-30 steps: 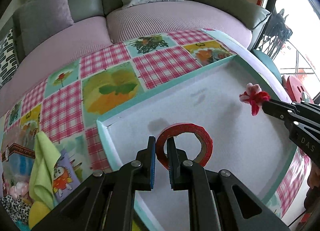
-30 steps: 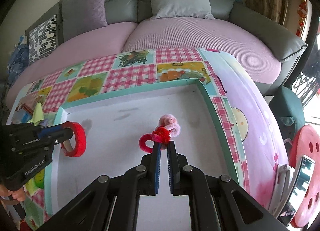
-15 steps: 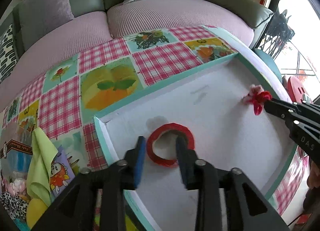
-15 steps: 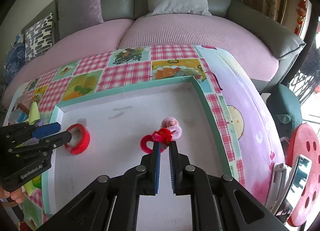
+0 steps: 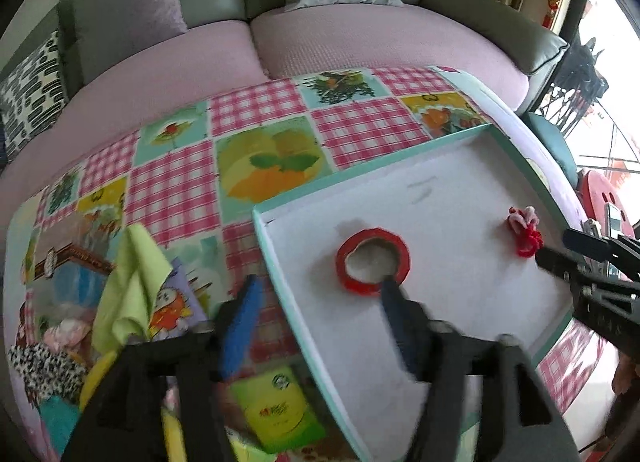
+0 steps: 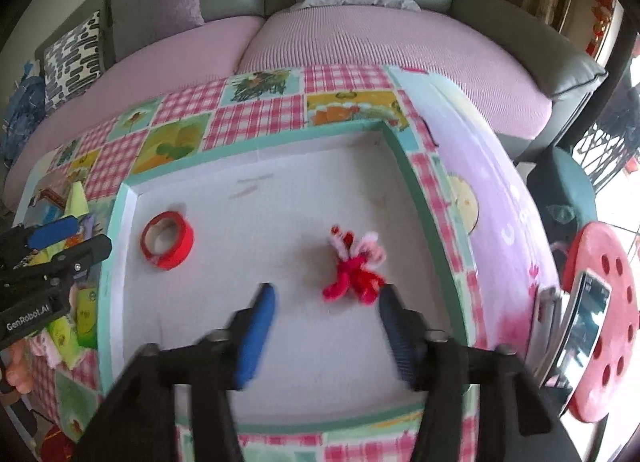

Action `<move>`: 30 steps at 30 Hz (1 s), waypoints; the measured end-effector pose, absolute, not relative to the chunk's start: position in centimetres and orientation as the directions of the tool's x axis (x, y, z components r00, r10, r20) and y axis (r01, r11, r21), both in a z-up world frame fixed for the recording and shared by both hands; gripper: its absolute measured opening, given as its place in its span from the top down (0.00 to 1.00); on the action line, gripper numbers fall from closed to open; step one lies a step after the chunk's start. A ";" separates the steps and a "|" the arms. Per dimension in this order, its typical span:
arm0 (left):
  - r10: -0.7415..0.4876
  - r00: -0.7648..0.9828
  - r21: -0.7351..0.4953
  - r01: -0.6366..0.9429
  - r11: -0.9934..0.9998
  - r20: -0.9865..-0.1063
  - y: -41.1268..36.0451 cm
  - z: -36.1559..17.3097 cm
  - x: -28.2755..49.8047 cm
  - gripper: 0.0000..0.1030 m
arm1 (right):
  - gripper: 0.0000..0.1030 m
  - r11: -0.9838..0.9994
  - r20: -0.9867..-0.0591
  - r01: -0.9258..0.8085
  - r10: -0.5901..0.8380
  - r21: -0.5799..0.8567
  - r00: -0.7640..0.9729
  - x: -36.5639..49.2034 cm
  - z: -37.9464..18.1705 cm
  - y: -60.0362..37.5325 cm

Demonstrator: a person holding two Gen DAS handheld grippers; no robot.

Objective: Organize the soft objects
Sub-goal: 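Move both open tools back toward the pile of items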

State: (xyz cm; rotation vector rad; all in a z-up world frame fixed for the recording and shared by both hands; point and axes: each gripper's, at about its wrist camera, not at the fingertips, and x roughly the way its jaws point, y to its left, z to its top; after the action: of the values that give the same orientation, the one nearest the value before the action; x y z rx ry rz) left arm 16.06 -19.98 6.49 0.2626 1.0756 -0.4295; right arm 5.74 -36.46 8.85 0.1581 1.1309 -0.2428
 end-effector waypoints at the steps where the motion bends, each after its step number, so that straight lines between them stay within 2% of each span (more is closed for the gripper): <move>1: -0.206 0.409 0.004 0.456 0.890 -0.889 -19.7 6.7 15.8 0.32 | 0.42 0.962 -0.910 0.272 -0.104 0.010 0.401 5.5 8.9 -36.3; 2: -0.204 0.411 0.006 0.454 0.891 -0.888 -19.4 6.8 15.7 0.31 | 0.41 0.962 -0.913 0.272 -0.097 0.015 0.396 5.3 8.9 -36.2; 5: -0.177 0.428 0.031 0.437 0.899 -0.886 -18.7 7.2 15.2 0.22 | 0.34 0.963 -0.921 0.268 -0.101 0.004 0.376 4.6 9.0 -35.5; 8: -0.156 0.444 0.046 0.411 0.910 -0.882 -17.7 7.5 14.7 0.20 | 0.31 0.964 -0.926 0.267 -0.096 0.006 0.366 4.1 9.1 -35.0; 14: -0.143 0.466 0.048 0.375 0.926 -0.873 -15.5 8.4 13.4 0.19 | 0.18 0.965 -0.931 0.261 -0.100 -0.005 0.352 2.5 9.6 -33.5; 16: -0.145 0.475 0.044 0.364 0.930 -0.868 -14.7 8.8 12.9 0.14 | 0.13 0.965 -0.931 0.263 -0.105 -0.010 0.350 1.9 9.9 -32.8; 17: -0.151 0.479 0.037 0.360 0.932 -0.865 -14.3 9.0 12.6 0.08 | 0.06 0.965 -0.930 0.262 -0.105 -0.010 0.352 1.7 10.0 -32.5; 18: -0.159 0.482 0.028 0.358 0.933 -0.862 -13.9 9.2 12.3 0.07 | 0.00 0.965 -0.929 0.260 -0.105 -0.010 0.354 1.4 10.2 -32.1; 25: -0.181 0.520 -0.006 0.320 0.947 -0.834 -10.7 10.5 9.9 0.07 | 0.00 0.967 -0.920 0.255 -0.089 0.012 0.382 -0.5 11.1 -29.7; 30: -0.152 0.580 0.032 0.295 0.955 -0.800 -8.2 11.6 8.0 0.07 | 0.00 0.967 -0.900 0.254 -0.086 0.028 0.428 -1.5 11.8 -27.9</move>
State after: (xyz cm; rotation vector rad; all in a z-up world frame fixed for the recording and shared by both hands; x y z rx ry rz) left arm 7.97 -8.20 11.57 0.1686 0.9166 -0.2628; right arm -1.50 -27.92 11.85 0.1691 1.1096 -0.2137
